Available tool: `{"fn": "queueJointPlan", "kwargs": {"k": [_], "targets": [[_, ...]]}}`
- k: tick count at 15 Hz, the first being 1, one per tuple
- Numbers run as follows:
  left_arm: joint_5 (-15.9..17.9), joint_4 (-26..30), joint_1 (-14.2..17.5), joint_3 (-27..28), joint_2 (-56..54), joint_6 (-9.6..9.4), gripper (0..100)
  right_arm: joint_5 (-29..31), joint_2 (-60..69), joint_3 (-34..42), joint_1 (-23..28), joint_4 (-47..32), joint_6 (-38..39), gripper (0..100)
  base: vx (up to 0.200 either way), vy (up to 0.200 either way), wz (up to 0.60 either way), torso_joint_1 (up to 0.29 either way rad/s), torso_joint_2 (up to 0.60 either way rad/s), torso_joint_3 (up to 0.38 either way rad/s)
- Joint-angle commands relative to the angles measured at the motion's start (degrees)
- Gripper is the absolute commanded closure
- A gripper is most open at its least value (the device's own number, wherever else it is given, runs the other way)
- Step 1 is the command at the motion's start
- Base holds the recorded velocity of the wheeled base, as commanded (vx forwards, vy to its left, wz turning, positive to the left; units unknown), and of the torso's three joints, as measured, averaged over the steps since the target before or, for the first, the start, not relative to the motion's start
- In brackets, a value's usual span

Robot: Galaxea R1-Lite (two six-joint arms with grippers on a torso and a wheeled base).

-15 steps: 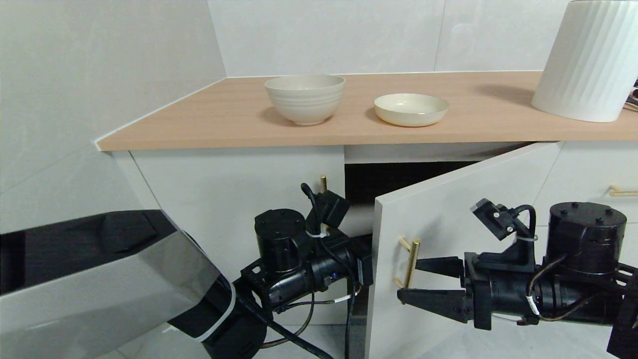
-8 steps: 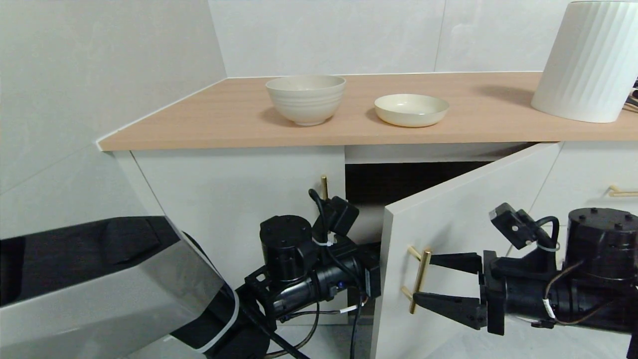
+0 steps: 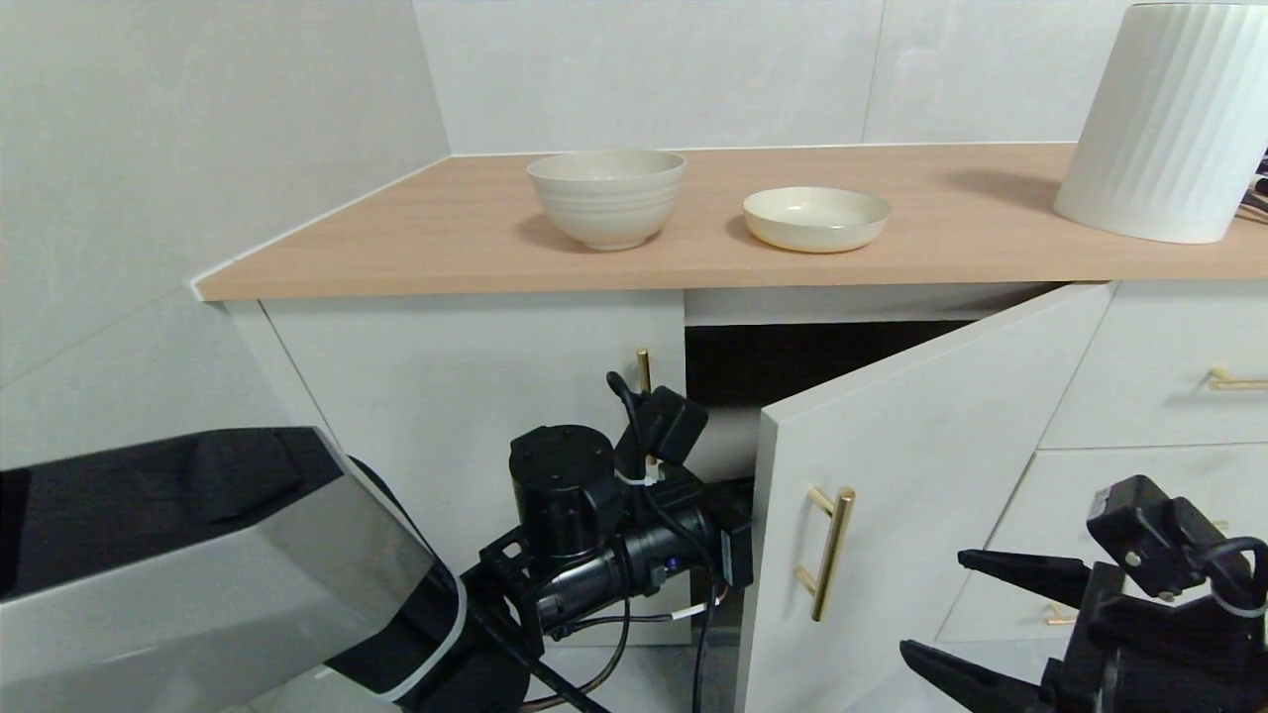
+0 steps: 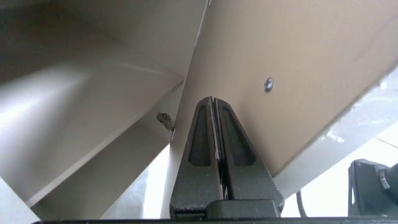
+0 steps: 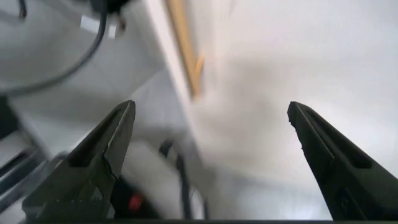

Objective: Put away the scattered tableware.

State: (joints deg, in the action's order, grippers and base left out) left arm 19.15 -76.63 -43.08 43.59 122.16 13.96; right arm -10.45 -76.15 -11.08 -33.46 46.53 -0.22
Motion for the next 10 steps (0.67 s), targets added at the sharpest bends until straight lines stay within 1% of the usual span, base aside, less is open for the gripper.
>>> {"fn": "queueJointPlan", "kwargs": {"k": [1, 2, 6, 10], "targets": [[-0.1, 0.1, 0.0, -0.5, -0.6, 0.02, 100, 0.3, 6.6, -0.7, -1.1, -2.7, 0.7, 0, 0.000, 0.000, 0.00, 0.000, 0.00, 0.000], [-0.1, 0.2, 0.0, -0.8, -1.0, 0.10, 100, 0.2, 9.2, -2.5, -1.1, -7.6, 1.1, 0, 0.000, 0.000, 0.00, 0.000, 0.00, 0.000], [-0.1, 0.5, 0.0, -1.0, -1.0, 0.10, 100, 0.2, 10.3, -2.6, -1.1, -8.7, 1.1, 0, 0.000, 0.000, 0.00, 0.000, 0.00, 0.000], [0.0, 3.0, -0.2, 0.1, -0.3, 0.10, 100, 0.2, 10.2, -2.5, -1.1, -8.7, 1.0, 0, -0.200, 0.000, 0.00, 0.005, 0.00, 0.000]]}}
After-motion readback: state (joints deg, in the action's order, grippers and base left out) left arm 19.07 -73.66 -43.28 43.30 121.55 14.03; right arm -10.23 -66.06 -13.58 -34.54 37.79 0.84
